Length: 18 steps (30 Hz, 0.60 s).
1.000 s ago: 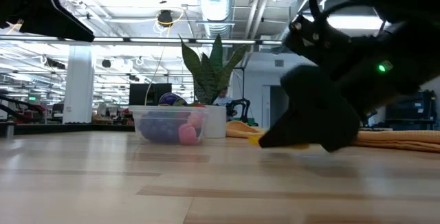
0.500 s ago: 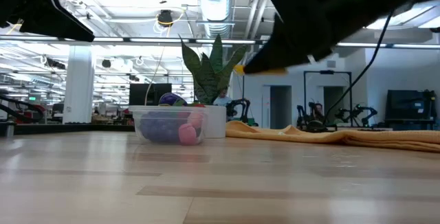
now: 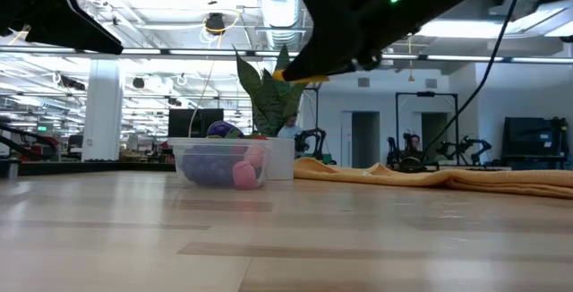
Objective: Pick and placing Produce into tupperware
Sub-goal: Put the yellow corn into the transparent bin
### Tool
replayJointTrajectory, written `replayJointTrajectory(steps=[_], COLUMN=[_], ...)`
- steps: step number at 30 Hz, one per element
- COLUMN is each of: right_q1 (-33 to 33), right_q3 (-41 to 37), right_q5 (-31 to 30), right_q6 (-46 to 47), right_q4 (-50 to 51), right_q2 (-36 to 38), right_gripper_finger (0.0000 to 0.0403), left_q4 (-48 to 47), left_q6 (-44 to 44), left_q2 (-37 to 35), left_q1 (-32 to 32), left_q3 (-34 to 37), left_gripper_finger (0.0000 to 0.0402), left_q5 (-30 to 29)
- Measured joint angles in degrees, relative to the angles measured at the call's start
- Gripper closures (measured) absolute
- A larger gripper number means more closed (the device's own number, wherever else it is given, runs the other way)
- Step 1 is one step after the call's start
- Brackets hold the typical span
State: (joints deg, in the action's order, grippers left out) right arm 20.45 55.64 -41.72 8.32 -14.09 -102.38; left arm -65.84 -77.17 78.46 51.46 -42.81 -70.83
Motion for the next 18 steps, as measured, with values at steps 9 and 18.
replayJointTrajectory(steps=[9, 18], right_q1=[-3.82, -6.91], right_q3=[0.00, 0.08], right_q5=[7.69, 14.81], right_q6=[-6.27, -7.32], right_q4=[-9.09, -14.16], right_q2=[-0.03, -1.51], right_gripper_finger=[0.0368, 0.0368], left_q4=[0.50, 1.25], left_q6=[0.04, 0.07], left_q2=[0.00, 0.00], left_q1=[0.00, 0.02], left_q3=[0.00, 0.00], left_gripper_finger=[0.0174, 0.0174], left_q5=[0.00, 0.63])
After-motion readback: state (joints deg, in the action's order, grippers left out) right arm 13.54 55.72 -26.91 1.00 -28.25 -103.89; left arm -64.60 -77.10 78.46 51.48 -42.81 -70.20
